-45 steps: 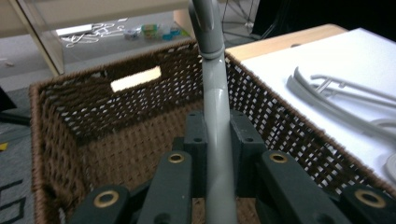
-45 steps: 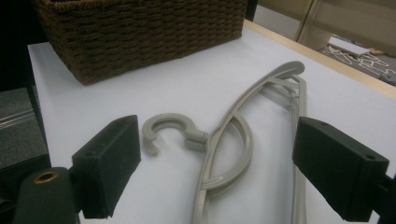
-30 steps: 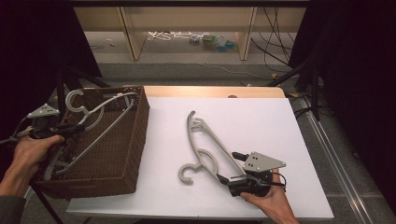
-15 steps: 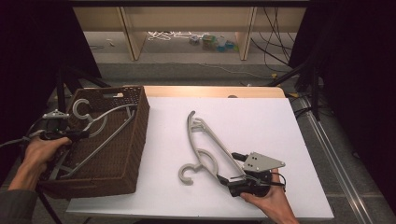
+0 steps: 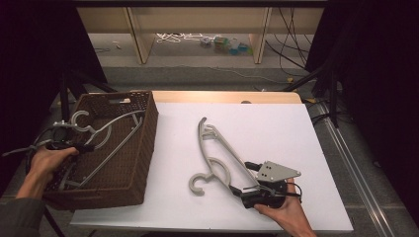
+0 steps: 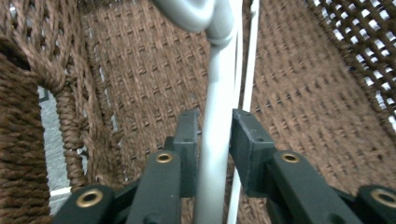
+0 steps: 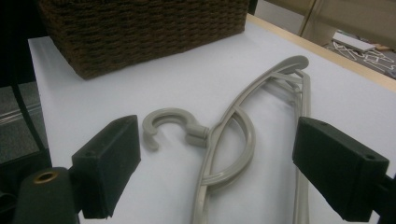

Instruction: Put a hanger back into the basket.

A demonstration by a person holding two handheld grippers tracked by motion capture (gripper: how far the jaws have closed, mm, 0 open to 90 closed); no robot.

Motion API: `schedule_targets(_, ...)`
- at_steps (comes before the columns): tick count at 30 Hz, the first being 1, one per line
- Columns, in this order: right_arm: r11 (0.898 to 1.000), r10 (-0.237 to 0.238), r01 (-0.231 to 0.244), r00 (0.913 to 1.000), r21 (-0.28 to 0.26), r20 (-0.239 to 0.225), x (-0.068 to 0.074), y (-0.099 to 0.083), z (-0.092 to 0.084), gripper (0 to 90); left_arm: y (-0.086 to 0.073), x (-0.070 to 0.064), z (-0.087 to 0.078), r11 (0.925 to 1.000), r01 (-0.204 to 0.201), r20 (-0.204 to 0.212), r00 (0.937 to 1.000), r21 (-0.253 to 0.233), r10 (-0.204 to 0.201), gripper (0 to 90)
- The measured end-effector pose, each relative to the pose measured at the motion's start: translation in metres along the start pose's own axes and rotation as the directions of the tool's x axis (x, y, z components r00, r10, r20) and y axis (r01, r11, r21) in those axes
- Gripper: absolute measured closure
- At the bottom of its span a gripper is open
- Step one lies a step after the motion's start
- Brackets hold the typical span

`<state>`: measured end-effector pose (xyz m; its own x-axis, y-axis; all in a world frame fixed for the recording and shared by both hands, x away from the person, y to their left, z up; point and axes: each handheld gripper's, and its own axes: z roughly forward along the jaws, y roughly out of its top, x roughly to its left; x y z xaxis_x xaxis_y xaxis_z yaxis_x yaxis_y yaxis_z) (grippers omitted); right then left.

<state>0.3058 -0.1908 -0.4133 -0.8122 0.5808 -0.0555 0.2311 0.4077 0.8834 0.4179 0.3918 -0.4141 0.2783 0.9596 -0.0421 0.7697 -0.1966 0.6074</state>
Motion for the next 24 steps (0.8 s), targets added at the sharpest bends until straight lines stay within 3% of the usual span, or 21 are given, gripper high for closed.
schedule_targets(3,1.0,0.003,-0.003,1.0,-0.004,0.004,-0.001,0.0,0.0,16.2,0.0,0.002,-0.003,0.9999,0.011,-0.042,0.9991,0.007,-0.011,61.9)
schedule_targets(6,1.0,0.002,-0.002,0.9999,-0.014,0.012,0.0,-0.001,0.001,16.2,0.0,0.003,-0.009,0.9981,0.061,-0.099,0.9931,-0.008,-0.061,49.5)
schedule_targets(10,1.0,0.0,0.0,1.0,-0.006,0.007,-0.001,0.0,0.001,16.2,0.0,0.002,-0.02,0.9939,0.092,-0.078,0.9923,-0.061,-0.097,45.5)
schedule_targets(16,1.0,0.003,-0.003,0.9999,-0.006,0.012,-0.001,0.0,0.001,16.2,0.003,-0.01,-0.041,0.9851,0.082,-0.049,0.9947,-0.151,-0.09,36.0)
schedule_targets(19,1.0,0.009,-0.009,0.9998,-0.008,0.015,-0.001,0.0,0.0,16.2,0.002,-0.019,-0.053,0.9729,0.085,-0.027,0.9954,-0.215,-0.093,34.4)
schedule_targets(22,1.0,0.007,-0.007,0.9998,-0.008,0.017,-0.001,0.0,0.0,16.2,0.001,-0.032,-0.065,0.9473,0.119,0.02,0.9928,-0.297,-0.118,31.3)
schedule_targets(23,1.0,0.007,-0.007,0.9998,-0.006,0.02,-0.001,0.0,0.0,16.2,0.0,-0.035,-0.067,0.9425,0.12,0.031,0.9928,-0.312,-0.116,29.5)
schedule_targets(24,1.0,0.012,-0.012,0.9996,-0.003,0.025,-0.001,0.0,0.0,16.2,-0.001,-0.041,-0.071,0.9315,0.121,0.055,0.9926,-0.343,-0.108,28.5)
